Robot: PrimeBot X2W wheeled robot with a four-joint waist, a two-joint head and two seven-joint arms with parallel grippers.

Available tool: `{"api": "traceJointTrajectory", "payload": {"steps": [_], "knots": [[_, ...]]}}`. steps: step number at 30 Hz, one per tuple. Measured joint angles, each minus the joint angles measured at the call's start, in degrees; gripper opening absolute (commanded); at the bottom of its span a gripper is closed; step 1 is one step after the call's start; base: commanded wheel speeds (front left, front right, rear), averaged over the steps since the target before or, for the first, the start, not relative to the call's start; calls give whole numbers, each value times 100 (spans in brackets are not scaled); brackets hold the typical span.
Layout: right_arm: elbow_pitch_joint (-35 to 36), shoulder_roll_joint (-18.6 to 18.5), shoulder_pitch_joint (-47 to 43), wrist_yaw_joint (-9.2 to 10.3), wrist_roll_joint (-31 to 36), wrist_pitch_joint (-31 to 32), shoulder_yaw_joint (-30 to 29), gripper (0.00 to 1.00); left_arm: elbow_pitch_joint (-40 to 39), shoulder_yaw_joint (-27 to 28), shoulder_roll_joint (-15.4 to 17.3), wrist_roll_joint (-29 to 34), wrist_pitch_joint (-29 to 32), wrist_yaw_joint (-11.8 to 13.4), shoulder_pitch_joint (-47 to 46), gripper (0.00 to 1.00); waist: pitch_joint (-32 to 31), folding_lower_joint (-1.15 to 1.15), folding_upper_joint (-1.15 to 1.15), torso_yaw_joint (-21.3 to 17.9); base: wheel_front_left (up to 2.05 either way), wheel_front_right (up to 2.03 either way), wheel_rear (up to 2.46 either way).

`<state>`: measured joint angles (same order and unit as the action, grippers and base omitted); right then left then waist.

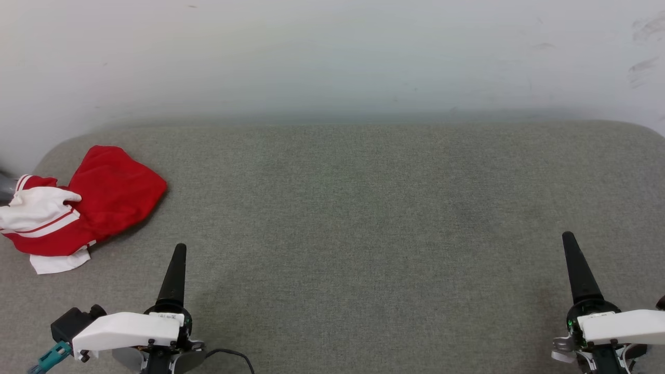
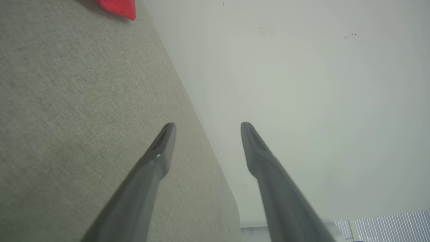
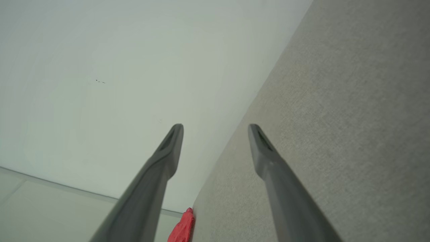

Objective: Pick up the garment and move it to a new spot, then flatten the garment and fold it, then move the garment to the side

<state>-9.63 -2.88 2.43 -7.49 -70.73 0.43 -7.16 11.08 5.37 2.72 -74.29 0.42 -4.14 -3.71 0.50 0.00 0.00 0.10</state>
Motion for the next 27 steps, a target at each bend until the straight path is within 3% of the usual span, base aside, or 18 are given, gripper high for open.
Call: {"api": "traceJointTrajectory", "payload": {"steps": [12, 27], "knots": [[416, 0, -38, 0, 1653, -253, 132, 100, -274, -216, 1, 1404, -269, 457, 0, 100, 15, 0, 0, 12, 0, 0, 0], [475, 0, -204, 0, 3198, -548, 283, 100, -387, -409, 2, 2824, -548, 697, 8, 100, 20, 0, 0, 36, 0, 0, 0]]}}
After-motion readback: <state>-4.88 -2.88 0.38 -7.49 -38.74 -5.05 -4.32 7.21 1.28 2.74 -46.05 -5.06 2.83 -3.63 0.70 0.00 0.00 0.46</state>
